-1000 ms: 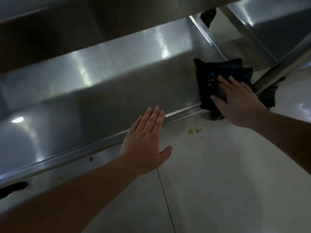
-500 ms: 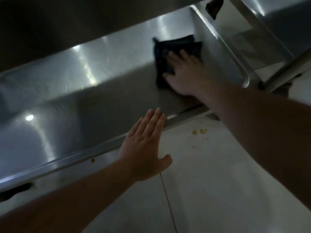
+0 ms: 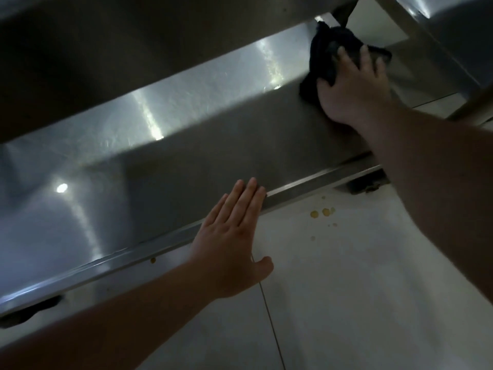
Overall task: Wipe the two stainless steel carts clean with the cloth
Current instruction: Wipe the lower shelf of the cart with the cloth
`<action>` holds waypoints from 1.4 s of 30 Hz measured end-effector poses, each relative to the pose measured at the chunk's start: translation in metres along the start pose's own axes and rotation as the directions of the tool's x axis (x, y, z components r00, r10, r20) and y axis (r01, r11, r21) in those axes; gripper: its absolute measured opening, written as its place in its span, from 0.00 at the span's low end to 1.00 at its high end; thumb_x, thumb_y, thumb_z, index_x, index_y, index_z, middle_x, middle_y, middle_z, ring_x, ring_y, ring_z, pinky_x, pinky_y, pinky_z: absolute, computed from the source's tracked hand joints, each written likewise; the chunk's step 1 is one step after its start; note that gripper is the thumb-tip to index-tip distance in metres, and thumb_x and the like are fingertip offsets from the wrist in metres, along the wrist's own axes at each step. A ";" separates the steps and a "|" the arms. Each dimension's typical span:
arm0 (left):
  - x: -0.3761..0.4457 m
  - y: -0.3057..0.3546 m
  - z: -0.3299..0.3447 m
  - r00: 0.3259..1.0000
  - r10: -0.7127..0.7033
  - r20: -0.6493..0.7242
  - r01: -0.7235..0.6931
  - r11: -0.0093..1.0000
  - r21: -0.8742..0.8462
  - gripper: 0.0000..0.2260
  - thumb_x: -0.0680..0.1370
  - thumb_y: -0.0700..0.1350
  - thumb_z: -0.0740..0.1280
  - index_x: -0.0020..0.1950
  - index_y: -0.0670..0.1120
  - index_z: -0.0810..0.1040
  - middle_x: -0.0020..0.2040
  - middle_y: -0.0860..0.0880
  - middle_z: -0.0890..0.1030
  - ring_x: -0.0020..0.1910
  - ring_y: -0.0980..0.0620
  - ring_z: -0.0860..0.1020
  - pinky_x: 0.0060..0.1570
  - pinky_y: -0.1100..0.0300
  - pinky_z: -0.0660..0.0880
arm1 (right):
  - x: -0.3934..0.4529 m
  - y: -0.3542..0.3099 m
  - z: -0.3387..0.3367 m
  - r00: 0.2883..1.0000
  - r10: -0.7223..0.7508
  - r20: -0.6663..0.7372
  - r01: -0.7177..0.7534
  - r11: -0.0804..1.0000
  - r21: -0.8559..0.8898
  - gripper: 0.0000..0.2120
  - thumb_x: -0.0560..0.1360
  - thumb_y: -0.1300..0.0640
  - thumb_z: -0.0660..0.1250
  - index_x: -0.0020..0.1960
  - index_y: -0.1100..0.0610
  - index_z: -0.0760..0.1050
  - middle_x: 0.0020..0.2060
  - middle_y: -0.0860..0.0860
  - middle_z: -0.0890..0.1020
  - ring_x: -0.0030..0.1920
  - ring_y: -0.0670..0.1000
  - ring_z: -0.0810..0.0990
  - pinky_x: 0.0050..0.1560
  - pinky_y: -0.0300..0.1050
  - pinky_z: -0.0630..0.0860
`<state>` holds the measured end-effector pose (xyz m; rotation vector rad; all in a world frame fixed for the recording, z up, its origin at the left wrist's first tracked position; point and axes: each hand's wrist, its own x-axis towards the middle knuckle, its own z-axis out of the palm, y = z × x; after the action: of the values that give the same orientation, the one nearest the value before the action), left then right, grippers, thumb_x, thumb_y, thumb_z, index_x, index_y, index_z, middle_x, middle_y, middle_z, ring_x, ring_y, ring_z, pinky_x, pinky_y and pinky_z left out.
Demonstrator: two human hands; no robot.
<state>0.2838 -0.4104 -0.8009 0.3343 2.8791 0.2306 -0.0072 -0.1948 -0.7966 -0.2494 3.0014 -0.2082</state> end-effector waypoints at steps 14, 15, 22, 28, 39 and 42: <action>0.003 -0.008 -0.008 0.992 0.021 0.123 -0.016 0.999 -0.035 0.52 0.75 0.69 0.59 0.82 0.52 0.26 0.81 0.54 0.23 0.77 0.57 0.22 0.77 0.56 0.29 | -0.101 -0.017 0.014 0.885 -0.442 0.148 0.448 0.894 -0.003 0.41 0.73 0.28 0.40 0.83 0.42 0.48 0.82 0.39 0.50 0.83 0.49 0.46 0.81 0.55 0.47; 0.003 -0.008 -0.007 0.992 0.020 0.126 -0.015 0.999 -0.035 0.52 0.75 0.68 0.60 0.83 0.51 0.27 0.81 0.54 0.23 0.78 0.57 0.22 0.77 0.56 0.29 | -0.095 -0.002 0.008 0.913 -0.375 0.163 0.382 0.924 -0.014 0.42 0.72 0.28 0.40 0.84 0.43 0.48 0.83 0.40 0.49 0.83 0.50 0.46 0.80 0.56 0.47; 0.003 -0.004 -0.004 0.994 0.012 0.112 -0.013 1.000 0.001 0.53 0.75 0.68 0.62 0.83 0.50 0.29 0.83 0.52 0.27 0.80 0.54 0.25 0.77 0.55 0.28 | -0.038 -0.048 0.003 0.993 0.012 0.119 -0.017 0.999 0.040 0.36 0.79 0.34 0.43 0.84 0.46 0.44 0.83 0.43 0.44 0.83 0.58 0.41 0.80 0.60 0.40; 0.008 -0.007 -0.014 0.978 0.039 0.204 -0.024 0.997 -0.073 0.52 0.78 0.64 0.66 0.85 0.46 0.33 0.85 0.48 0.32 0.80 0.54 0.28 0.76 0.55 0.30 | -0.087 -0.211 0.022 0.795 -0.541 0.273 0.542 0.837 0.080 0.34 0.82 0.34 0.49 0.83 0.41 0.44 0.83 0.40 0.44 0.83 0.52 0.40 0.81 0.57 0.40; -0.151 -0.181 -0.022 0.952 -0.272 -0.144 0.269 0.962 -0.040 0.35 0.83 0.64 0.51 0.87 0.51 0.47 0.86 0.53 0.43 0.84 0.55 0.40 0.82 0.53 0.46 | -0.083 -0.113 0.019 0.965 -0.249 0.081 0.247 0.968 0.034 0.33 0.83 0.40 0.52 0.84 0.53 0.51 0.84 0.47 0.52 0.83 0.55 0.49 0.80 0.59 0.46; -0.200 -0.228 -0.021 0.828 -0.556 -0.075 0.550 0.830 -0.090 0.38 0.80 0.71 0.42 0.87 0.54 0.41 0.86 0.56 0.38 0.83 0.58 0.36 0.80 0.54 0.41 | -0.079 -0.122 0.027 0.996 -0.014 0.086 0.009 0.998 0.059 0.36 0.79 0.38 0.46 0.84 0.53 0.48 0.84 0.47 0.49 0.83 0.58 0.45 0.81 0.61 0.43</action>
<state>0.4206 -0.6810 -0.7795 -0.5448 2.9016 0.2342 0.0923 -0.3036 -0.7961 -0.2632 2.9041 -0.2788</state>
